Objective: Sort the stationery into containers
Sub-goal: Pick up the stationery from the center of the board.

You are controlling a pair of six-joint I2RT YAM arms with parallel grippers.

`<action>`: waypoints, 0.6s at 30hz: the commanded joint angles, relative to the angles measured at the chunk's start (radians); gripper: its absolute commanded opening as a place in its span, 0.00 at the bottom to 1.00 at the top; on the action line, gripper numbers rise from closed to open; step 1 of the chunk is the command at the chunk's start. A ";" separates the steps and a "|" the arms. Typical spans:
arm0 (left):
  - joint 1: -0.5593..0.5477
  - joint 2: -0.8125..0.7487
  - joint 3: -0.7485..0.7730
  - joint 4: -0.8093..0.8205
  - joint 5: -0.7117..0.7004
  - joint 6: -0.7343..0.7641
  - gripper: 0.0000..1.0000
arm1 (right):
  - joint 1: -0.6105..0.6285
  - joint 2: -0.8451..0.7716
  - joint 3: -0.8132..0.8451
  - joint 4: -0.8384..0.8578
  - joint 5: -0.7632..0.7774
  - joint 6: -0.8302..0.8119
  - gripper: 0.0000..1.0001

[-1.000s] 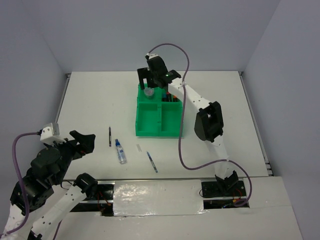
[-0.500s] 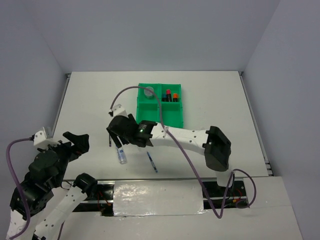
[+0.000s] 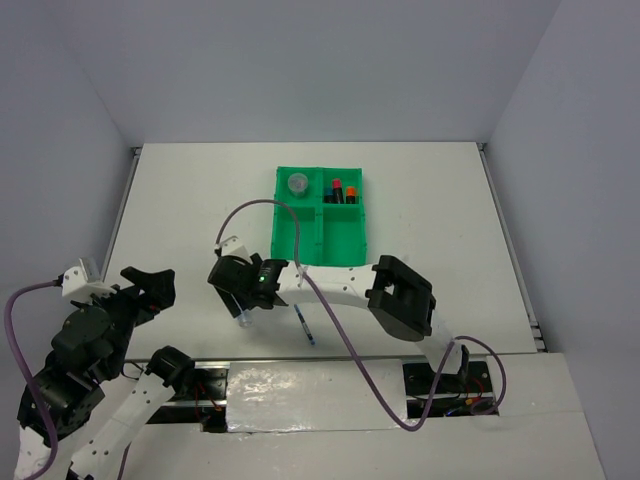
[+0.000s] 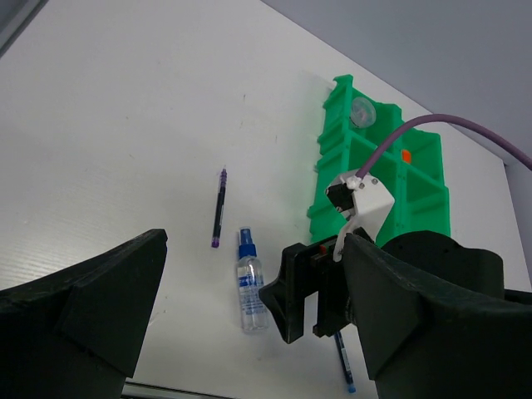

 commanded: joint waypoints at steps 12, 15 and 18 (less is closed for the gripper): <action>0.020 0.013 0.000 0.053 0.026 0.021 0.99 | 0.015 0.137 0.020 0.096 -0.085 0.033 0.66; 0.022 0.013 0.000 0.055 0.030 0.024 0.99 | 0.021 0.119 -0.003 0.113 -0.078 0.046 0.32; 0.022 0.011 0.000 0.060 0.033 0.027 0.99 | 0.027 0.065 -0.046 0.140 -0.050 0.071 0.13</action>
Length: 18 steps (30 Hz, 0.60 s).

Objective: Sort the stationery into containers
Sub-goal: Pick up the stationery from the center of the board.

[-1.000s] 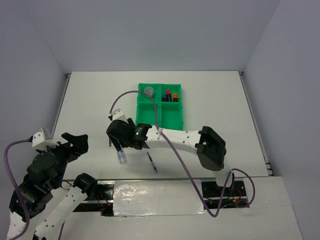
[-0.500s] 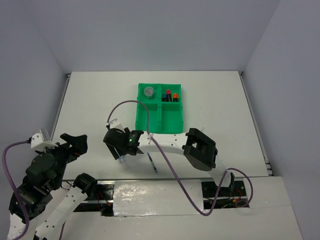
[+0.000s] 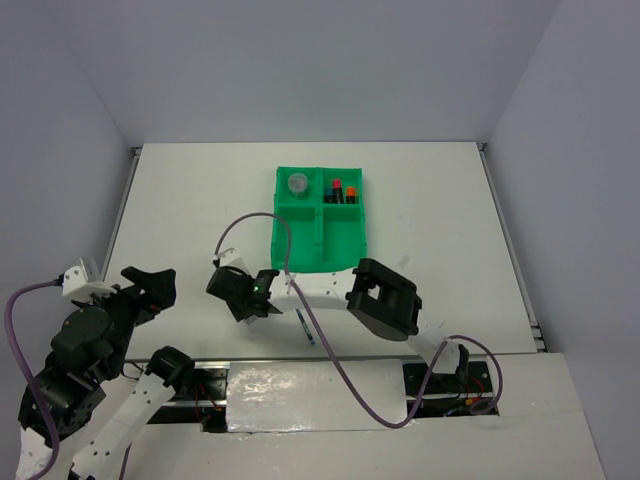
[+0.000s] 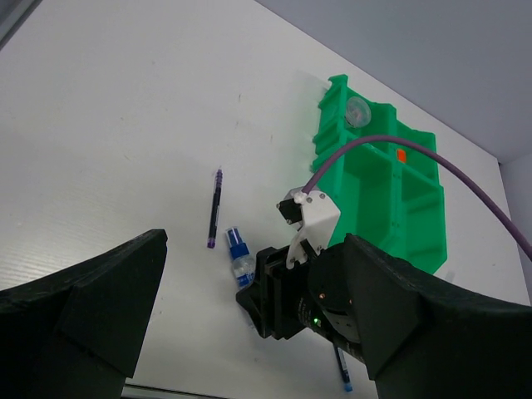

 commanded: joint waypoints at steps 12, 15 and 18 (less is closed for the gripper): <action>0.008 -0.006 -0.005 0.057 0.021 0.028 0.99 | 0.028 -0.291 -0.109 0.036 0.150 0.067 0.00; 0.008 -0.012 -0.006 0.059 0.027 0.029 0.99 | -0.003 -0.394 -0.172 0.080 0.146 0.065 0.00; 0.008 -0.012 -0.006 0.060 0.027 0.032 0.99 | -0.026 -0.437 -0.194 0.027 0.207 0.074 0.00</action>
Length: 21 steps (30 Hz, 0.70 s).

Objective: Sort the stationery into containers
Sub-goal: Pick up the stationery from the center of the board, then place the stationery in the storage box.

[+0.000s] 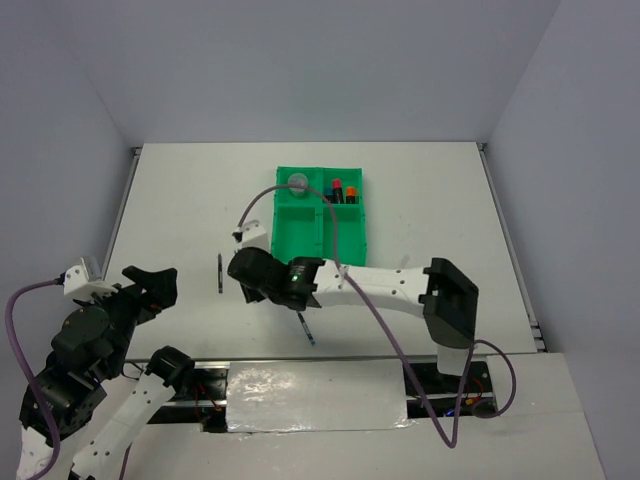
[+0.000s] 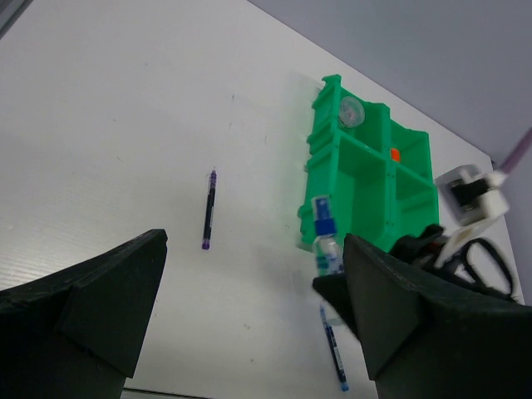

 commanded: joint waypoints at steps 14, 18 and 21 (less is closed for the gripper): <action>0.006 -0.001 -0.004 0.056 0.033 0.043 0.99 | -0.281 -0.041 -0.061 0.083 0.091 -0.179 0.00; 0.006 0.008 -0.002 0.053 0.033 0.045 0.99 | -0.320 -0.038 -0.066 0.109 0.076 -0.202 0.00; 0.006 0.008 -0.004 0.056 0.035 0.045 0.99 | -0.340 -0.009 -0.058 0.115 0.050 -0.213 0.00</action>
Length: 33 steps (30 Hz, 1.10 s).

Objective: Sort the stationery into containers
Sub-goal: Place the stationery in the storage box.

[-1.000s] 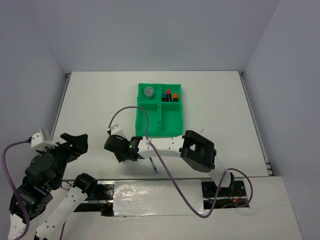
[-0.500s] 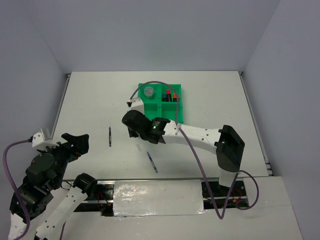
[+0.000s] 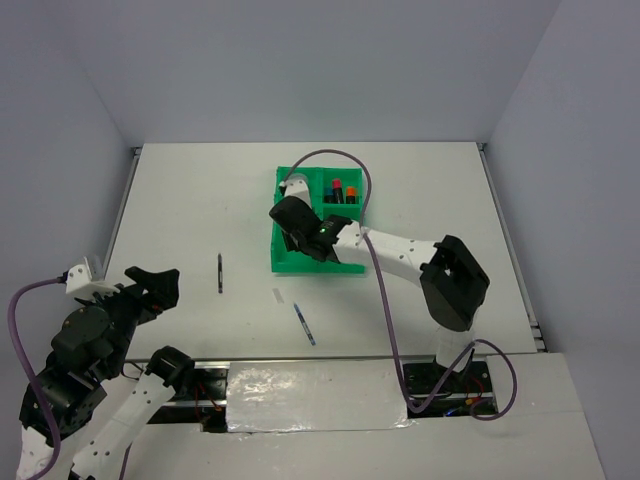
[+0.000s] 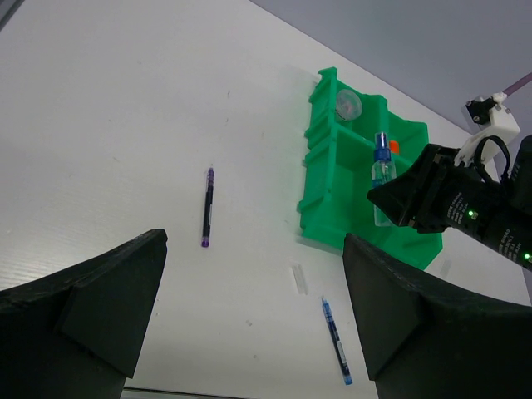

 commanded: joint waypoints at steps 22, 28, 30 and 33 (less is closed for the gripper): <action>0.006 0.033 -0.002 0.062 0.029 0.035 0.99 | -0.042 0.114 0.034 0.145 -0.049 -0.092 0.59; 0.006 0.042 -0.002 0.062 0.032 0.037 0.99 | -0.042 0.098 0.054 0.118 -0.046 -0.098 0.81; 0.006 0.045 -0.003 0.064 0.035 0.038 0.99 | -0.039 0.098 0.065 0.104 -0.040 -0.097 0.82; 0.006 0.046 -0.003 0.062 0.033 0.037 0.99 | -0.025 0.043 0.042 0.105 -0.033 -0.102 0.86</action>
